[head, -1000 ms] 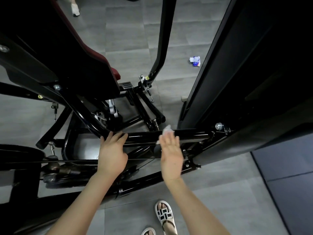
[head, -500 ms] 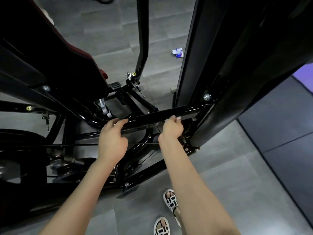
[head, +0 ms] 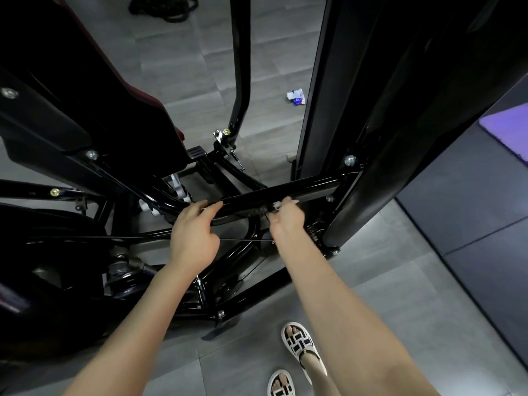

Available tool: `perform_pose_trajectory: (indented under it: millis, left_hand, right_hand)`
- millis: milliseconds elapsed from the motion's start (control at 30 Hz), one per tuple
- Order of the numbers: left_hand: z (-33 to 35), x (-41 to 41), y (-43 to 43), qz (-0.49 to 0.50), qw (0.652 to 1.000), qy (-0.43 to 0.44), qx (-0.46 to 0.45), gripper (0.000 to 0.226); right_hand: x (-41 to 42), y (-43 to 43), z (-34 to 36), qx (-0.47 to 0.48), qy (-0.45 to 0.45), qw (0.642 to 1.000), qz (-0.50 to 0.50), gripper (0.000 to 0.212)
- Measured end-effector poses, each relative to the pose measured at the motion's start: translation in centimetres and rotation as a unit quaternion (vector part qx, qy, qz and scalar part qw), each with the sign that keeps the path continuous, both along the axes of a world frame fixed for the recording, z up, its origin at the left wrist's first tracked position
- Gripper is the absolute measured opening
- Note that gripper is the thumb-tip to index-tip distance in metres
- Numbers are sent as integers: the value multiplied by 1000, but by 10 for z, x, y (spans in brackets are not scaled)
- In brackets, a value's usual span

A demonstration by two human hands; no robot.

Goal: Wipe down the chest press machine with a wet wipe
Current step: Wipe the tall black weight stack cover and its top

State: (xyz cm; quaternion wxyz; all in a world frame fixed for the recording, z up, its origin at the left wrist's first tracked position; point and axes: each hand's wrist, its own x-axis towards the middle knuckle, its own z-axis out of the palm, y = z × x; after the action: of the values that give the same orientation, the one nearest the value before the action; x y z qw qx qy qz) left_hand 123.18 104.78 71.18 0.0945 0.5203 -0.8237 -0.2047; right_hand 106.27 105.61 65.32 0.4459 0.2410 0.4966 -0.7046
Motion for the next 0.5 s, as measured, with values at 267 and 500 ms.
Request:
perform_pose_trajectory:
  millis: [267,500]
  left_hand:
    - [-28,-21,-6,-97,971,-219,8,81]
    - [-34,-21,-5,-107,966,-234,-11,82]
  right_hand:
    - [35,2,2,-71,-78,994,43,22]
    - [-27,12,-1,-60,-91,994,-32,23]
